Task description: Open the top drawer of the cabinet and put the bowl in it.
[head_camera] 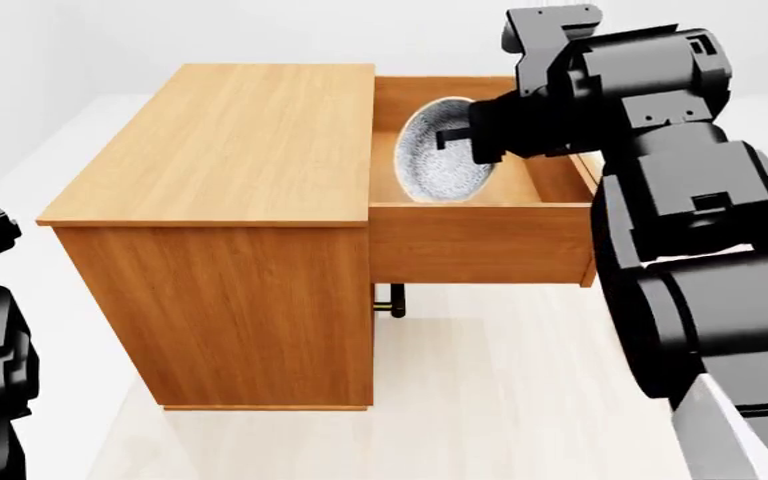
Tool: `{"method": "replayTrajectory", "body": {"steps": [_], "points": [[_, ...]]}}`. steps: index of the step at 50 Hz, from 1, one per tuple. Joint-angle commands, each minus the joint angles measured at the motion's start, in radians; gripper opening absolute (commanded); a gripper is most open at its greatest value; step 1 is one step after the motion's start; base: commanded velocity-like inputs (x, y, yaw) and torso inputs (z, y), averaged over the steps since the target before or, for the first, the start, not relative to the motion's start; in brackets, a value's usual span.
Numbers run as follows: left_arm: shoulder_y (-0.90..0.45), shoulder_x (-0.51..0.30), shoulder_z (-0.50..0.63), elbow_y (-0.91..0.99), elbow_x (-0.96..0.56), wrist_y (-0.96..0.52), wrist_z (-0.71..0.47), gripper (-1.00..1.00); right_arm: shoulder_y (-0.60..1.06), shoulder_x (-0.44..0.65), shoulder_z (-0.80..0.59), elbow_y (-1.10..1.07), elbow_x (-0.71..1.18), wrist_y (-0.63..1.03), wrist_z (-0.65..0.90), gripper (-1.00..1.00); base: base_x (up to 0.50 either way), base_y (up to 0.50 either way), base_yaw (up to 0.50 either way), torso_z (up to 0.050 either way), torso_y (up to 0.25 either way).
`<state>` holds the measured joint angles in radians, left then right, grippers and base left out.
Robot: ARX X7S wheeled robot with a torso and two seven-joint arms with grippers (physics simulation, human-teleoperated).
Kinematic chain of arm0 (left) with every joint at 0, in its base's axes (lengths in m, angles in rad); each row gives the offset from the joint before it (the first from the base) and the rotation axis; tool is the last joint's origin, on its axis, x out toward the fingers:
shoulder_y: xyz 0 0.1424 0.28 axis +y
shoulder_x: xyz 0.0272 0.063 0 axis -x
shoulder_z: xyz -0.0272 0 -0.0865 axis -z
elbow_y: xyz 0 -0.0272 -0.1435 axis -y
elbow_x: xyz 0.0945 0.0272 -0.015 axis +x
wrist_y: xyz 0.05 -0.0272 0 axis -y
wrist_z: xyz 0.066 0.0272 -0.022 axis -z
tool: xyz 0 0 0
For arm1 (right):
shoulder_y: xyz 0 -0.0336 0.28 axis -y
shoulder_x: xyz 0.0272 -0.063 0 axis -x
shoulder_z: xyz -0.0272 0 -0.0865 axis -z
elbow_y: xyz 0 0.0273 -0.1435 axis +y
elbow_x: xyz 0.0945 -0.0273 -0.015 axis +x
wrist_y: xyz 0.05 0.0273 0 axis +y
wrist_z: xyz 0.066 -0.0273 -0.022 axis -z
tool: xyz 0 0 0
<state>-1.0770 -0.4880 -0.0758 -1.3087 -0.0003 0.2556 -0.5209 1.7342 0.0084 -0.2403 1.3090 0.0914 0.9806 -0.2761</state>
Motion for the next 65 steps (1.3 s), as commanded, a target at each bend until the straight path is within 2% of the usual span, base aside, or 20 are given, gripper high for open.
{"method": "replayTrajectory", "body": {"steps": [1,13,39,40,55,65], "points": [[0.001,0.0,-0.001,0.0,0.0,0.005,-0.002,1.0,-0.002,0.003,0.102,0.0,-0.078,0.017,0.014,-1.0,0.0,0.0,0.0,0.0,0.0],[0.002,0.002,0.002,0.0,0.001,0.008,-0.002,1.0,-0.021,-0.007,0.031,0.0,-0.044,0.02,-0.006,-1.0,0.0,0.0,0.0,0.0,0.0],[0.003,0.001,0.003,0.0,0.0,0.01,0.0,1.0,-0.036,0.006,0.121,0.0,-0.081,0.022,0.024,-1.0,0.0,0.0,0.0,0.0,0.0],[0.003,0.001,0.003,0.0,0.0,0.01,0.0,1.0,-0.035,0.006,0.123,0.0,-0.081,0.023,0.025,1.0,0.0,0.0,0.0,0.0,0.0],[0.004,0.001,0.001,0.0,0.0,0.012,-0.001,1.0,0.008,0.013,0.127,0.0,-0.091,0.001,0.04,1.0,0.0,0.0,0.0,0.0,0.0],[0.003,0.002,-0.001,0.0,0.0,0.013,-0.002,1.0,0.086,0.003,0.023,0.0,-0.11,-0.038,0.029,1.0,0.0,0.0,0.0,0.0,0.0]]}}
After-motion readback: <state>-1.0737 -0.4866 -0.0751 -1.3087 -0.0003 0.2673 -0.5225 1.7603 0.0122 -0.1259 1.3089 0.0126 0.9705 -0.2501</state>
